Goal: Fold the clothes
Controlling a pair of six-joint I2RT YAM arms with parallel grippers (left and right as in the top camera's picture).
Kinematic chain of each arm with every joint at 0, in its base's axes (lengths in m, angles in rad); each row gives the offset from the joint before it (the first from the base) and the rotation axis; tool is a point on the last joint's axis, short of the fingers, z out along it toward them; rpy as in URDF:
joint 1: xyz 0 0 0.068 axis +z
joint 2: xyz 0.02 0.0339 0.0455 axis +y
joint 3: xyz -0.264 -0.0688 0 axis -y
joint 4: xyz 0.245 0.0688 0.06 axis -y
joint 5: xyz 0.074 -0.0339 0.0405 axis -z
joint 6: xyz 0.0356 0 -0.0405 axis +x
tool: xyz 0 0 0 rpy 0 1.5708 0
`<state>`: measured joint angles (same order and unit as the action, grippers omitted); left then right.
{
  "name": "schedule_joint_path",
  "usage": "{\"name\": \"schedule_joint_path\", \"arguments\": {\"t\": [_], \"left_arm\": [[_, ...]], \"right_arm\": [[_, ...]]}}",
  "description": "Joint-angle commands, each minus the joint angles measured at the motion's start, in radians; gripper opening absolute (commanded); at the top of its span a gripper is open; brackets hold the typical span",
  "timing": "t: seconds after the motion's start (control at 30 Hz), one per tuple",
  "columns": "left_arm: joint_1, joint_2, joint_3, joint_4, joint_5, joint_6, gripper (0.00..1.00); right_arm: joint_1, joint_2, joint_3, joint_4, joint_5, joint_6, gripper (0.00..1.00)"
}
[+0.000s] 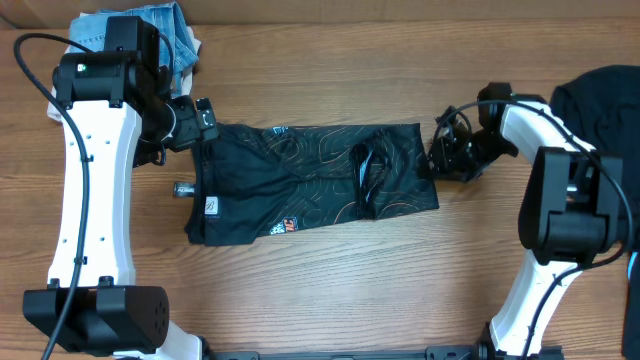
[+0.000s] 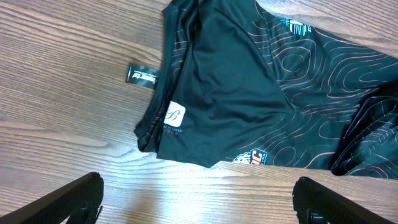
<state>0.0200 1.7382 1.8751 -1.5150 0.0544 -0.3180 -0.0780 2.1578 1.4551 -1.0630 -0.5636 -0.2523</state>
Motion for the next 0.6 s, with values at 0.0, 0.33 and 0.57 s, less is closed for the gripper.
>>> {"name": "schedule_joint_path", "arguments": {"t": [0.0,0.33,0.57], "left_arm": [[-0.002,-0.009,0.011,0.001,-0.009,-0.004,1.00],[-0.002,-0.008,0.011,-0.005,-0.010,-0.003,1.00],[-0.002,-0.008,0.011,-0.002,-0.010,-0.004,1.00]], "right_arm": [[0.000,0.003,-0.014,0.005,-0.003,0.018,0.04],[0.006,-0.010,0.093,-0.024,0.131,0.179,0.04],[0.070,-0.119,0.106,-0.035,0.304,0.254,0.04]]}}
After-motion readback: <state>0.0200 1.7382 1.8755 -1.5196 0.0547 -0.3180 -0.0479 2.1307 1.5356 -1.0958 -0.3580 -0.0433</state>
